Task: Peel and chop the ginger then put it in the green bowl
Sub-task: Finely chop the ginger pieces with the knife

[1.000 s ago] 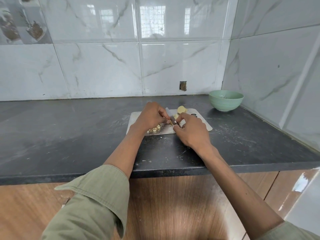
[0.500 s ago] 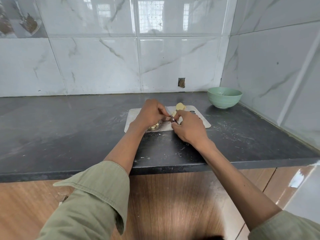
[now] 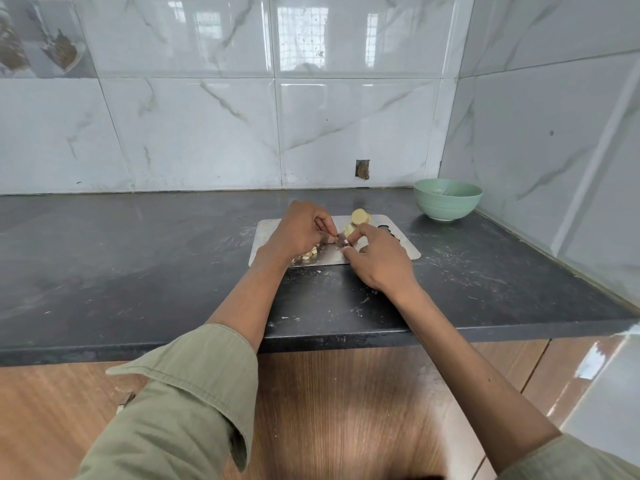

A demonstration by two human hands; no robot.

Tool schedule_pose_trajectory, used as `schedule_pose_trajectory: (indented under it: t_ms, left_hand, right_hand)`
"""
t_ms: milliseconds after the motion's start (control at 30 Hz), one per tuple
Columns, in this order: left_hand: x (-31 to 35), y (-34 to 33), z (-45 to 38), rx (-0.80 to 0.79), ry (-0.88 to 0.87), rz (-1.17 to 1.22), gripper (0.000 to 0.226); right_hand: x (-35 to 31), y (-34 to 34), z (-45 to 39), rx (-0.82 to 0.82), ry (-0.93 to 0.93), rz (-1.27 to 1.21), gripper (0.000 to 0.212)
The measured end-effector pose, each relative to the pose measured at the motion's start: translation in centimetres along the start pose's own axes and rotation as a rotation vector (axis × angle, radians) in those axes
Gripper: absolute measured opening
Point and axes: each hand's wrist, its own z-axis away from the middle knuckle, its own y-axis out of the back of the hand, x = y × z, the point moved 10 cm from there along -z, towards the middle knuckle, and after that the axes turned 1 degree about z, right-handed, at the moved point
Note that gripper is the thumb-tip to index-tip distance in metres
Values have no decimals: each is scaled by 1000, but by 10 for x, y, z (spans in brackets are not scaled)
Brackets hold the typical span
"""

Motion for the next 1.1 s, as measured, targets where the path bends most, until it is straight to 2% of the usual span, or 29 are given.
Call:
schedule_pose_trajectory:
  t_ms: [333, 1100]
  left_hand:
    - [-8, 0, -1, 4, 46, -6, 18]
    - [0, -2, -1, -25, -43, -19, 16]
  right_hand:
    - [0, 0, -1, 12, 9, 3, 15]
    - [-6, 2, 3, 30, 62, 59, 14]
